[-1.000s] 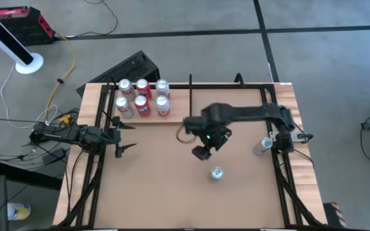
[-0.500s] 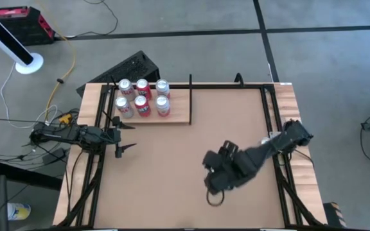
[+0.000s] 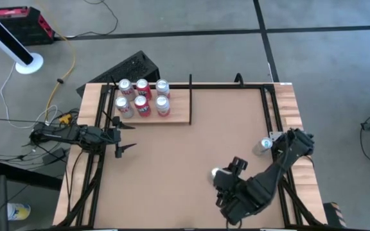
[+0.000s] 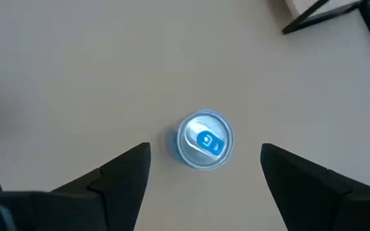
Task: Place canned beverage on shelf
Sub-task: Put the bottom blue soda can on the shelf
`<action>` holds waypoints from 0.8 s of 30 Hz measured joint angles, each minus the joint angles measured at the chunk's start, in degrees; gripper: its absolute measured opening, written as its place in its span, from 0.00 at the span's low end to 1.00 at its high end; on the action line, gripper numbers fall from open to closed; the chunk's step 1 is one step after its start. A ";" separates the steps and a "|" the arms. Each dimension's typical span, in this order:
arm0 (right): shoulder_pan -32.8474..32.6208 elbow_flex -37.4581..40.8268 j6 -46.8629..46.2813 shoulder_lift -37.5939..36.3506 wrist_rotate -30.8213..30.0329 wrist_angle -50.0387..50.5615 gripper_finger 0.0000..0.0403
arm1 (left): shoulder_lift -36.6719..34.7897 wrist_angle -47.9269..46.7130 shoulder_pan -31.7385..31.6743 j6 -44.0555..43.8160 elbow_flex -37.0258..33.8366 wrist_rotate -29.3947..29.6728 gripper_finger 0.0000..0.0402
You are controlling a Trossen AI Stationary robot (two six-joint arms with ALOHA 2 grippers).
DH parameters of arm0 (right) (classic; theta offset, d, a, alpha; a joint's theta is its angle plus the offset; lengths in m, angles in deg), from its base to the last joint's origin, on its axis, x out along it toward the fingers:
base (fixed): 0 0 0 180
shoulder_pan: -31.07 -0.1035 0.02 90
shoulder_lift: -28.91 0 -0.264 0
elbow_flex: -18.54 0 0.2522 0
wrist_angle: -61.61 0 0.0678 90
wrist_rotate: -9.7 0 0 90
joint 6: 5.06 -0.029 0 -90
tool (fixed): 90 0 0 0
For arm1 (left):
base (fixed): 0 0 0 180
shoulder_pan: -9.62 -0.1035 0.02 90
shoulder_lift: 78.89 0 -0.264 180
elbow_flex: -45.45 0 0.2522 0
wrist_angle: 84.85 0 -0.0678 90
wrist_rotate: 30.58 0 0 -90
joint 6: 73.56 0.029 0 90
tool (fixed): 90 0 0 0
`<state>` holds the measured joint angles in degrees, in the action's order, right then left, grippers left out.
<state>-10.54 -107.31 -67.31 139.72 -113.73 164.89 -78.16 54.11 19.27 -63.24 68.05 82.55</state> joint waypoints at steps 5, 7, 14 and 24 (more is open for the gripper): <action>-1.41 0.02 2.83 -0.12 -4.86 0.43 0.79 | 0.00 0.01 0.00 0.01 0.00 -0.01 0.84; -1.65 0.02 3.97 -0.42 -7.36 0.48 0.79 | 0.00 0.01 0.02 0.01 0.00 -0.01 0.84; -2.23 9.44 0.47 -4.56 -11.33 -0.83 0.79 | 0.00 0.01 0.00 0.00 0.00 -0.01 0.84; -3.87 38.93 0.77 -26.64 -11.34 -30.30 0.79 | 0.00 0.01 0.02 0.01 0.00 -0.01 0.84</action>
<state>-14.41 -68.38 -66.54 113.08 -125.07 134.59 -78.16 54.12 19.29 -63.23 68.05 82.54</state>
